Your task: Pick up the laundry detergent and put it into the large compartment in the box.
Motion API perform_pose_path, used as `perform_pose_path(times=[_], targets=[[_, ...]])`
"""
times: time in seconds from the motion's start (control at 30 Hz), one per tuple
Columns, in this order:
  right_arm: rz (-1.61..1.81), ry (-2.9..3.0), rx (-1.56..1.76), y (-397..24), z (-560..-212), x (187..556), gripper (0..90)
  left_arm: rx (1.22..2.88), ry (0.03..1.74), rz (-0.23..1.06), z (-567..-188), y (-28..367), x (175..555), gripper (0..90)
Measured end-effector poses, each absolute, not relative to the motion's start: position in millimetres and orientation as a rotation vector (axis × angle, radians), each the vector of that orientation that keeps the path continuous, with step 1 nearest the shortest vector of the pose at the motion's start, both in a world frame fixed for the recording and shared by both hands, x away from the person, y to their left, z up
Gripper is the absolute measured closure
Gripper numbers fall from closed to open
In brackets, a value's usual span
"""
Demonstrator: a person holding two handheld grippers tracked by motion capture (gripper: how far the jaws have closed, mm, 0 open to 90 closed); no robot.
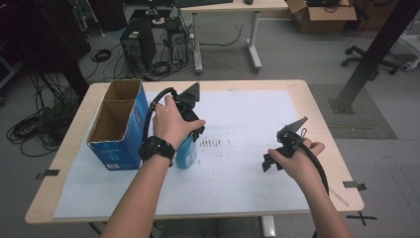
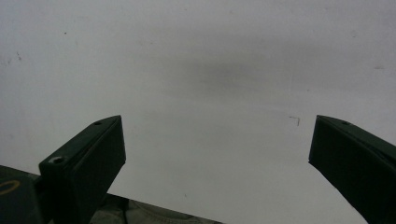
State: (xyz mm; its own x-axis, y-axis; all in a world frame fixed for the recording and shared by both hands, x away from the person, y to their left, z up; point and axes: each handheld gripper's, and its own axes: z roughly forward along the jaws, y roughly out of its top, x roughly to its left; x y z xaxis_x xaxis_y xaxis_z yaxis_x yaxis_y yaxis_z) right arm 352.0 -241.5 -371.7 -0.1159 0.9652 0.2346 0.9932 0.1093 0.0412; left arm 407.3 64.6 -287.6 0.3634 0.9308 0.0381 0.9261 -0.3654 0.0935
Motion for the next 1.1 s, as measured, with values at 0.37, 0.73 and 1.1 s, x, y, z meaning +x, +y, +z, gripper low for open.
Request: perform_pose_path(times=[0.37,0.73,1.1], targets=[[-0.277,-2.222,-1.977,-241.0,-372.4,351.7,3.8,2.540,1.745,0.134,-287.5,64.3,407.5,21.9],[-0.282,-2.213,-1.982,-241.4,-372.4,351.2,3.8,2.546,1.747,0.138,-288.4,61.6,407.3,25.4],[-0.279,-2.210,-1.980,-240.8,-373.0,351.5,3.8,2.544,1.750,0.145,-287.3,62.0,407.7,32.6]])
